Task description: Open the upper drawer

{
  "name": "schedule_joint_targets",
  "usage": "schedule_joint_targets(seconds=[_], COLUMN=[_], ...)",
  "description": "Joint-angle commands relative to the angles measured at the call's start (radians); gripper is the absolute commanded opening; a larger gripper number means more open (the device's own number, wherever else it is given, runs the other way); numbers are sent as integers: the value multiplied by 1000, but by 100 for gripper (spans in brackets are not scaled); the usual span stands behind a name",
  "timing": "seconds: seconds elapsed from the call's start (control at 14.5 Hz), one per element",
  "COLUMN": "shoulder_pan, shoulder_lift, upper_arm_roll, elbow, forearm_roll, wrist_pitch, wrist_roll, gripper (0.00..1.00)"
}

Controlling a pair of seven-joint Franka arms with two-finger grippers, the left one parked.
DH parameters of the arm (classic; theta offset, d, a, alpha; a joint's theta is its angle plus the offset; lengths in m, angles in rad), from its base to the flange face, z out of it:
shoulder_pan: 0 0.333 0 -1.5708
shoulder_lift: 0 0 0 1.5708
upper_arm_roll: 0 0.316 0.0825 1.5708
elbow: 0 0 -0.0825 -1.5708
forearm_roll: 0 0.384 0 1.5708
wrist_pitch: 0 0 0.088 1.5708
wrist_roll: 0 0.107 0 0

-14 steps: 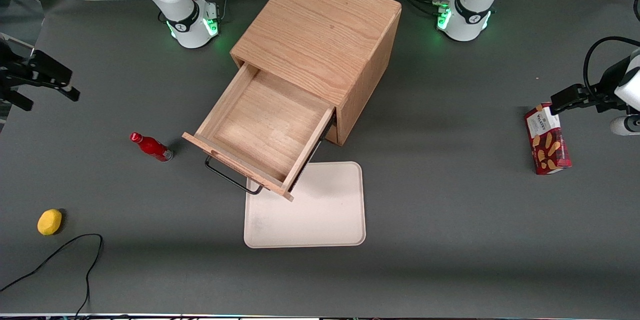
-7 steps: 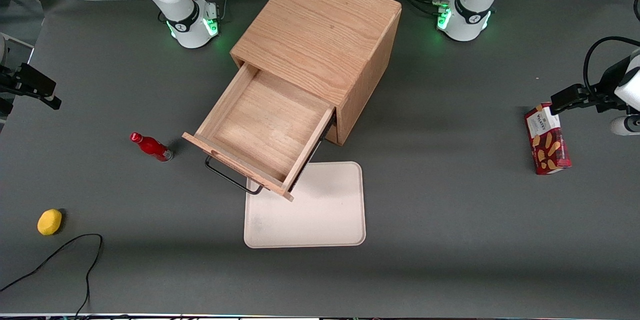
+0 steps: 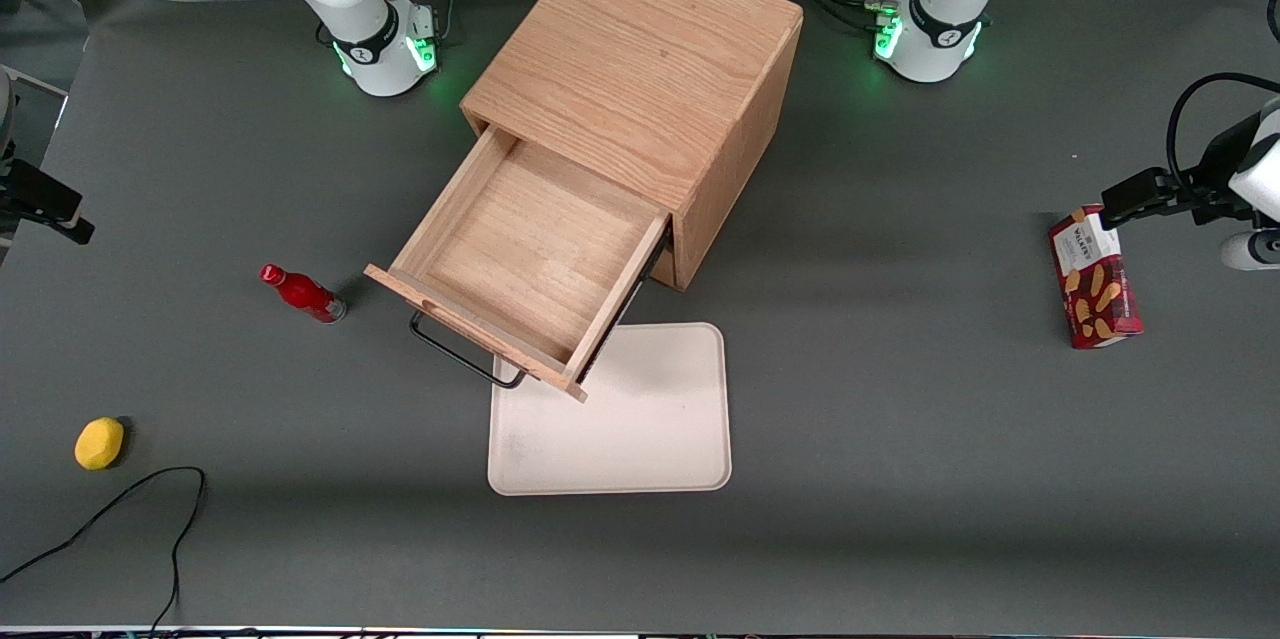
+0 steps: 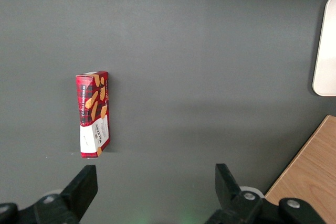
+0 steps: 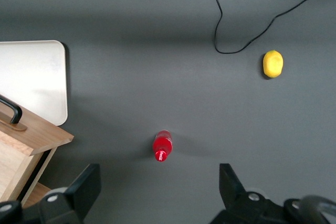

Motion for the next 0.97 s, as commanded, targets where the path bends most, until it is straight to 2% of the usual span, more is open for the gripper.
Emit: schedule_joint_targets(seconds=[0.0,0.14,0.9], shoulder_pan=[-25,-53,-38], shoulder_lift=[-6,-6,-8], upper_arm_roll=[39,85,82], elbow=[-6,-6,-8], forearm_roll=[12,10,3], wrist_pitch=[9,5,-10], wrist_roll=[16,19,19], gripper=[100,100,100])
